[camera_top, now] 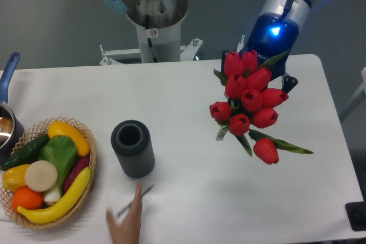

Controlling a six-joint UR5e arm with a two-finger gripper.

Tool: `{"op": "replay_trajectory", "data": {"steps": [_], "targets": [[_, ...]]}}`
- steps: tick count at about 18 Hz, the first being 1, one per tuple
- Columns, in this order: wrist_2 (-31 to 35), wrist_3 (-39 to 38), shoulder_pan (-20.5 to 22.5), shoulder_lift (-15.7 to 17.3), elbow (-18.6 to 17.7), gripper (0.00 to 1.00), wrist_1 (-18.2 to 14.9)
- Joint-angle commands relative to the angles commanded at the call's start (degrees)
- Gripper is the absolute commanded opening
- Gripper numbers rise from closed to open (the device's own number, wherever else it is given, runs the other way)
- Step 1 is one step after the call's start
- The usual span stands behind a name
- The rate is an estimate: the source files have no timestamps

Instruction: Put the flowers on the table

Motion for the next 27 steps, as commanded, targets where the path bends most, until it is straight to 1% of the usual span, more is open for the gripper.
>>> {"op": "replay_trajectory", "data": {"steps": [4, 9, 11, 14, 18, 21, 24, 27], "targets": [[11.25, 1.57, -0.35, 1.05, -2.19, 0.48, -0.09], [18.02, 5.70, -0.53, 2.20, -6.06, 0.48, -0.18], [21.19, 7.99, -1.40, 2.11, -6.94, 0.48, -0.35], [26.81, 11.32, -2.28, 2.02, -9.66, 0.48, -0.35], [31.65, 13.97, -3.16, 1.32, -11.07, 0.48, -0.44], [35.08, 16.34, -3.87, -0.87, -11.34, 0.48, -0.53], [36.93, 16.52, -5.44, -4.20, -11.34, 0.48, -0.53], [39.12, 16.52, -5.80, -7.72, -10.03, 0.48, -0.53]]}}
